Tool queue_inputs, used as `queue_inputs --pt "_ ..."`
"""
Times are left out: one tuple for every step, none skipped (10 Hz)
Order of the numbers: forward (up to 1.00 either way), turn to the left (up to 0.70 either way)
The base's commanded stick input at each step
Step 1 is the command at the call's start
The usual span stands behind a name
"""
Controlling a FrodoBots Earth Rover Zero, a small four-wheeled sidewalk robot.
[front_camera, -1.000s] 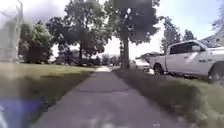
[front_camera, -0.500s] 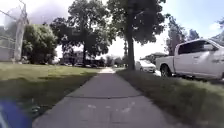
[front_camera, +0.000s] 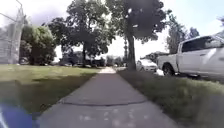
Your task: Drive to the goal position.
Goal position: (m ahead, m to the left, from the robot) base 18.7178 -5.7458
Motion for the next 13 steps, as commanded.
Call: queue_inputs --pt "0.70 0.00" --pt "0.70 0.00" --pt "0.70 0.00" --pt "0.70 0.00" --pt "0.70 0.00" --pt "0.70 0.00" --pt "0.70 0.00" --pt "0.70 0.00" --pt "0.70 0.00" --pt "0.70 0.00" --pt "0.70 0.00" --pt "0.70 0.00" --pt "0.70 0.00"
